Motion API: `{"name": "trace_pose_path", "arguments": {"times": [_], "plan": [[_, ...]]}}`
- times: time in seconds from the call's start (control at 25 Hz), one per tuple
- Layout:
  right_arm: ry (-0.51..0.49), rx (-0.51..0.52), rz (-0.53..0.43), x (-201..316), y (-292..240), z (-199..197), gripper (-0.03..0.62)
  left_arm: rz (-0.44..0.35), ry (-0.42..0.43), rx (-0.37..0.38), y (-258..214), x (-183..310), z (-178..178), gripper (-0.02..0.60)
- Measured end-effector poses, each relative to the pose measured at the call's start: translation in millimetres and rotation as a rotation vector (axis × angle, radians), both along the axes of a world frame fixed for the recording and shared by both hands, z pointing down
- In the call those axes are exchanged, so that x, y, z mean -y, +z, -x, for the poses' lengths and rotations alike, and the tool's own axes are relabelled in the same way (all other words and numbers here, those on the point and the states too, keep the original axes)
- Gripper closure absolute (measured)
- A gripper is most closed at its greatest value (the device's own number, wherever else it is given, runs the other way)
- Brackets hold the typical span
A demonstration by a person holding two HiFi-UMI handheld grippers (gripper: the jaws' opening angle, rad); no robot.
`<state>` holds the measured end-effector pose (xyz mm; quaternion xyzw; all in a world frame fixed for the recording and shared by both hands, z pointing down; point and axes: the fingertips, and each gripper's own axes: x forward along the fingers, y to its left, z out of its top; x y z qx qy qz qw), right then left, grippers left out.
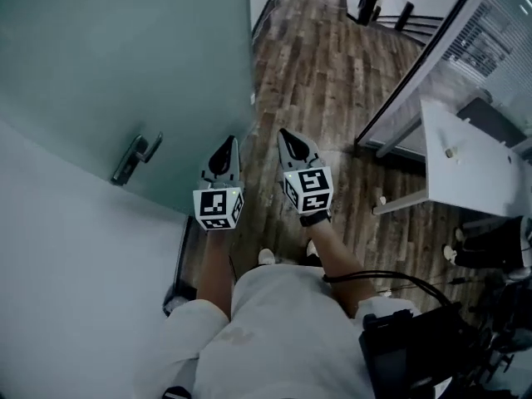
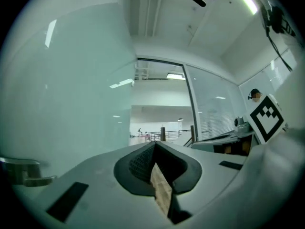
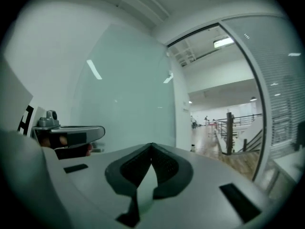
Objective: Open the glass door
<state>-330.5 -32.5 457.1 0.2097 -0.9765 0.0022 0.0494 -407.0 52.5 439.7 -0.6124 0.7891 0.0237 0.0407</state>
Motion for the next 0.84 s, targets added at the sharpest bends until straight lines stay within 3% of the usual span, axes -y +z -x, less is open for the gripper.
{"name": "trace_pose_path", "arguments": {"times": [0.16, 0.4, 0.6, 0.84], "plan": [[0.19, 0.032, -0.011, 57, -12, -93, 0.591, -0.026, 0.195, 0.002, -11, 79, -79, 0.578], [0.347, 0.079, -0.052, 107, -40, -183, 0.591, -0.037, 0.37, 0.01, -30, 149, -171, 0.578], [0.413, 0.1, -0.072, 112, -47, -209, 0.59, -0.046, 0.44, 0.01, -32, 161, -198, 0.578], [0.44, 0.121, -0.082, 129, -40, -239, 0.591, -0.042, 0.445, 0.007, -20, 176, -224, 0.578]]}}
